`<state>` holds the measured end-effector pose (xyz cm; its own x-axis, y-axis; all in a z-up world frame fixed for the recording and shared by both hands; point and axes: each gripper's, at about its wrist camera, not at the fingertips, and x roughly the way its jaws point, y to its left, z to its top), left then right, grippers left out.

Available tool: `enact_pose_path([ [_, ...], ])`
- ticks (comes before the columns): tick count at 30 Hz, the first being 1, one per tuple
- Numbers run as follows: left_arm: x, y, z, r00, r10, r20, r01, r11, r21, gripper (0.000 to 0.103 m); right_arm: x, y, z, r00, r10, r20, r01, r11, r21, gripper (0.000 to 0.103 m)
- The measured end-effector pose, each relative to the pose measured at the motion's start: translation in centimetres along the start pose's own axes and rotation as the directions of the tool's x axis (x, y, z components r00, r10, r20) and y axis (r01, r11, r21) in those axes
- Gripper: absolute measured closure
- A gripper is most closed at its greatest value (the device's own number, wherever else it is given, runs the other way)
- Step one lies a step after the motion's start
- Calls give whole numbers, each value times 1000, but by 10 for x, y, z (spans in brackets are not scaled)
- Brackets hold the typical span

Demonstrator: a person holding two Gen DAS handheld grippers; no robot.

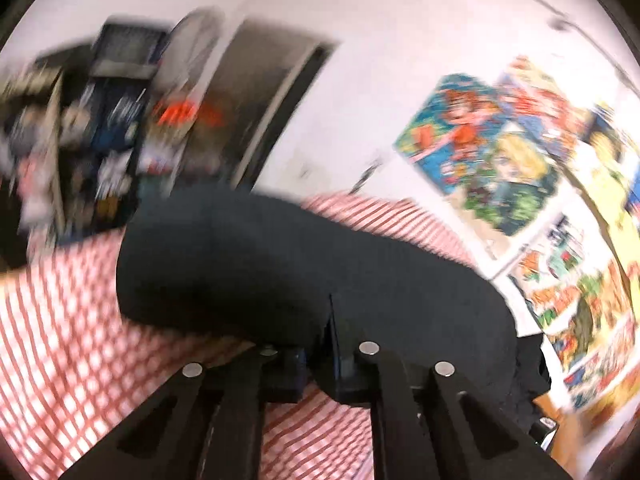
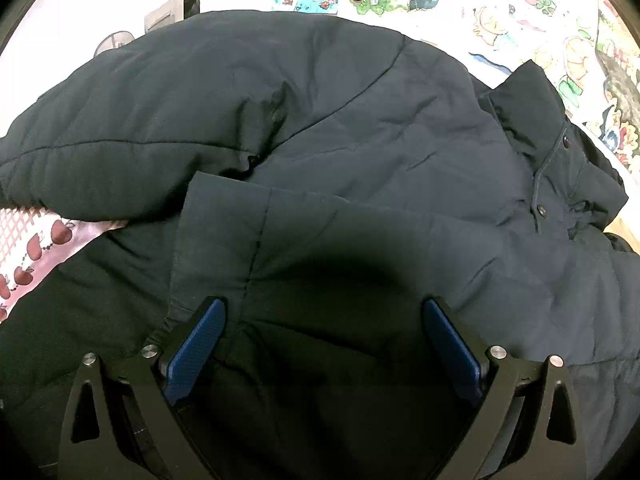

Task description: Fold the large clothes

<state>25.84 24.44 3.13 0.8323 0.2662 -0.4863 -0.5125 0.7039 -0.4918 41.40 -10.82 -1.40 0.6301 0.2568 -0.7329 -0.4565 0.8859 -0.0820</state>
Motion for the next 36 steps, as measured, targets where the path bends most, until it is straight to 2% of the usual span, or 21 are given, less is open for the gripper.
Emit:
enact_pose_path([
  [2,-10,-23,11,997,-43,57,37,995,90,95,-8,-4,1,1000,2,16,-2,1000,18,6],
  [4,-21,-56,26,986,-137,95,115,971,207,96,-21,-13,4,999,1,39,-3,999,49,6],
  [6,-24,-98,35,977,-201,69,163,917,364,96,-40,-29,6,998,7,68,-14,995,98,6],
  [8,-27,-143,39,961,-274,27,223,835,503,95,-60,-51,5,997,8,80,-21,987,158,6],
  [9,-27,-170,39,944,-329,-18,281,777,563,95,-68,-61,4,997,6,82,-21,983,183,6],
  [11,-31,-202,34,908,-409,-94,379,703,601,95,-85,-86,-1,996,-14,85,-7,971,241,6],
  [12,-31,-221,30,882,-446,-150,437,659,612,96,-92,-97,-3,996,-26,83,3,963,268,6],
  [14,-34,-246,15,837,-495,-232,519,588,620,96,-103,-122,-11,996,-49,80,20,943,331,6],
  [15,-33,-265,2,802,-522,-291,571,527,629,96,-108,-135,-15,995,-67,75,36,931,363,6],
  [16,-31,-279,-10,780,-533,-329,600,484,637,96,-114,-147,-20,993,-97,65,64,917,394,6],
  [18,-27,-306,-45,735,-534,-417,652,388,652,95,-118,-169,-29,987,-154,39,121,890,440,6],
  [20,-22,-321,-81,700,-511,-499,694,319,646,95,-125,-191,-42,979,-201,20,167,858,485,6],
  [23,-5,-340,-135,638,-453,-623,761,249,599,95,-133,-218,-59,974,-228,16,182,818,546,6],
  [25,5,-344,-168,598,-414,-686,797,213,565,95,-137,-233,-72,971,-240,8,191,790,583,6],
  [27,16,-349,-198,550,-379,-744,832,172,528,95,-136,-244,-79,970,-244,3,193,776,601,6],
  [28,22,-351,-213,521,-361,-773,851,148,504,95,-136,-248,-83,969,-246,3,194,771,607,6],
  [29,27,-352,-227,504,-338,-795,861,130,491,94,-134,-252,-85,969,-246,3,192,766,613,6],
  [30,31,-353,-240,493,-311,-813,868,112,483,93,-132,-255,-89,970,-243,5,188,761,621,6],
  [33,38,-344,-267,494,-259,-830,868,81,491,93,-132,-264,-100,974,-225,37,146,741,655,6],
  [34,40,-342,-271,488,-245,-838,871,74,485,92,-130,-265,-102,975,-217,49,131,738,662,6],
  [36,40,-337,-277,461,-231,-857,885,47,464,85,-129,-268,-105,977,-194,85,88,738,669,6],
])
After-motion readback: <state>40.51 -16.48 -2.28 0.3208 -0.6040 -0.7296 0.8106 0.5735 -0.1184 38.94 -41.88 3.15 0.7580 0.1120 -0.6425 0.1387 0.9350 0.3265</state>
